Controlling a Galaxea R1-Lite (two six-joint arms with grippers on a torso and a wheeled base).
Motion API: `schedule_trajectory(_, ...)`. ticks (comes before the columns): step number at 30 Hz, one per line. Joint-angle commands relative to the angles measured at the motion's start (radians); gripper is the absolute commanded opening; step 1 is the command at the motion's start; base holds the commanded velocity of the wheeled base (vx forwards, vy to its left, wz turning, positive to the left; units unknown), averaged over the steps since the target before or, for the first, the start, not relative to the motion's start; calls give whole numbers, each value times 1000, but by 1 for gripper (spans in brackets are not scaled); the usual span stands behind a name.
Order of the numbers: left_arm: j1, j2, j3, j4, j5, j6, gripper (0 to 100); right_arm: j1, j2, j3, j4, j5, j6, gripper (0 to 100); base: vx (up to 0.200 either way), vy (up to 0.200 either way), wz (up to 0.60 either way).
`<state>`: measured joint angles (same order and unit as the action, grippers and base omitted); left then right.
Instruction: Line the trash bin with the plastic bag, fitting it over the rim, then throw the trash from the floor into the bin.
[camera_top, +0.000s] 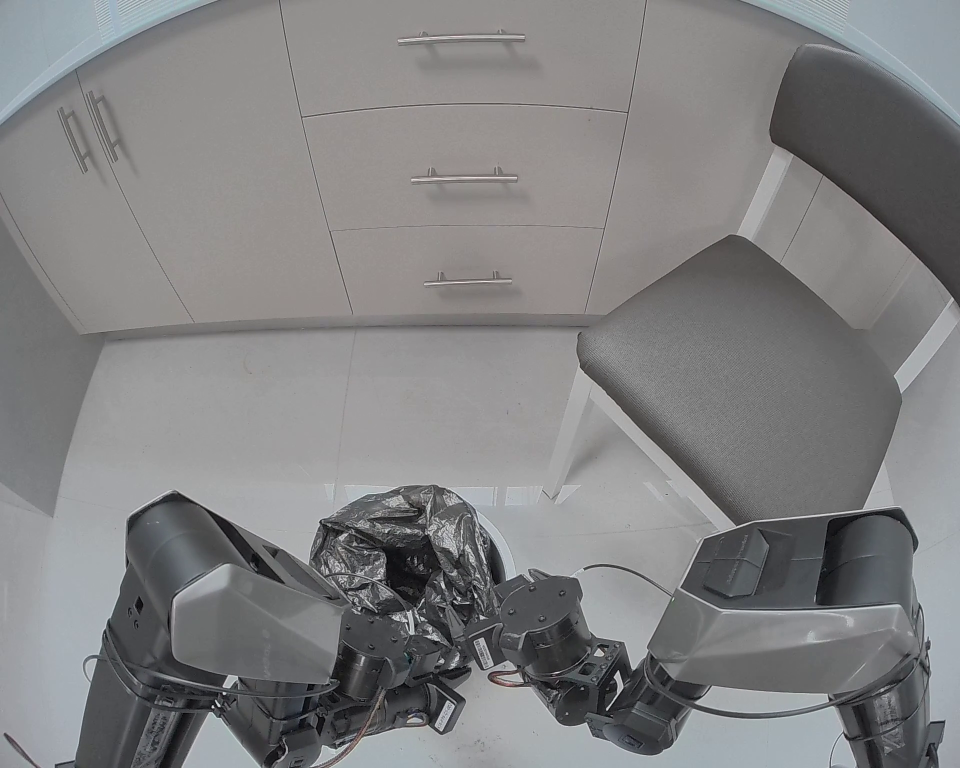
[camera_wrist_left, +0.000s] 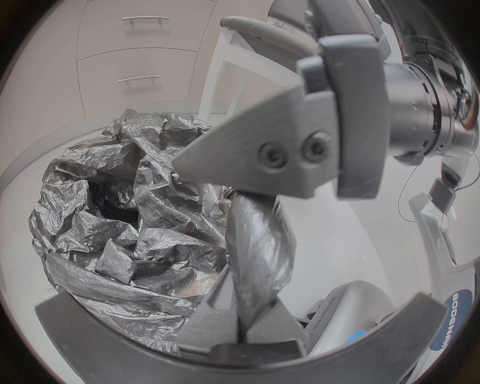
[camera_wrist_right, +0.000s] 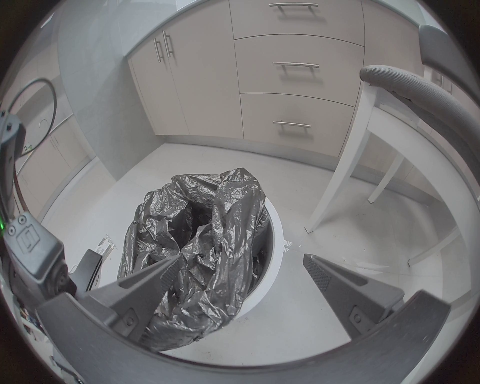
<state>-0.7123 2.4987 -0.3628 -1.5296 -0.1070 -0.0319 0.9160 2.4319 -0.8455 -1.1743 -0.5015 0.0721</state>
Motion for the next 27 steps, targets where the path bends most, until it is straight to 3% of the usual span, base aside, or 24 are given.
schedule_trajectory(1, -18, 3, 2, 0, 0, 0, 0, -3, 38, -21, -1, 0, -9, 100, 0, 0, 0)
schedule_trajectory(12, -26, -4, 39, 0, 1, 0, 0, -75, 78, -147, 71, -8, -25, 100, 0, 0, 0)
schedule_trajectory(27, -41, -4, 51, 0, 52, -3, 0, -120, 73, -148, 67, -95, -49, 100, 0, 0, 0)
